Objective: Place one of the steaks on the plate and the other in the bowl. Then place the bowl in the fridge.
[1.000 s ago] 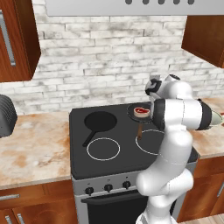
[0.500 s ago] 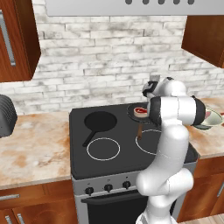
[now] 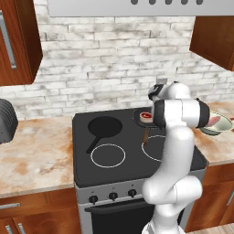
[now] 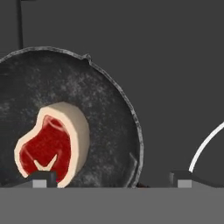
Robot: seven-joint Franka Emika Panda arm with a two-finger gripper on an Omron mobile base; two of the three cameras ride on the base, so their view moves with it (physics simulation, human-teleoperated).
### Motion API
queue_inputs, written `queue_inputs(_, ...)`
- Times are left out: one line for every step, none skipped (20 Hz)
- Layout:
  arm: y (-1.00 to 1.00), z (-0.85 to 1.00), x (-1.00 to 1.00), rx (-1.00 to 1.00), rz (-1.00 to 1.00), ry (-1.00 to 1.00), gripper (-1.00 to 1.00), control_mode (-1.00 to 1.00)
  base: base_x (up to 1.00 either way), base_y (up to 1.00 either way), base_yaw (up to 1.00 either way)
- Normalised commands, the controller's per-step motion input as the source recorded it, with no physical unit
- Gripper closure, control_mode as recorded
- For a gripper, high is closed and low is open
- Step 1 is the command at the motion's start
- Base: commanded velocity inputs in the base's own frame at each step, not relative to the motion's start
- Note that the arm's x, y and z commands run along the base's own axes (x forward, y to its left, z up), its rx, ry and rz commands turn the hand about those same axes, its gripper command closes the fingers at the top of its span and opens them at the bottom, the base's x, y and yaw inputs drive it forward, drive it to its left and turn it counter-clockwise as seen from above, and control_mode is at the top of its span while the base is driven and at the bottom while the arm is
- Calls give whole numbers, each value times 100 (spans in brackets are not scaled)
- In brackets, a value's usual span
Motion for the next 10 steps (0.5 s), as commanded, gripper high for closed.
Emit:
queue_inputs(-9,-6,21,0,1,-1,-100,-100,0,0,0)
queue_inputs(-3,-7,21,0,1,0,-100,-100,0,0,0)
queue_inputs(0,-12,21,0,0,0,-100,-100,0,0,0)
queue_inputs(0,-21,21,0,0,0,-100,-100,0,0,0)
queue_inputs(0,-31,26,0,1,0,-100,-100,0,0,0)
queue_inputs(0,-34,28,0,1,0,-100,-100,0,0,0)
queue_inputs(0,-35,29,0,1,0,-100,-100,0,0,0)
queue_inputs(0,-34,26,0,1,0,-100,-100,0,0,0)
queue_inputs(0,-26,23,0,1,0,-100,-100,0,0,0)
queue_inputs(0,-14,20,0,1,0,-100,-100,0,0,0)
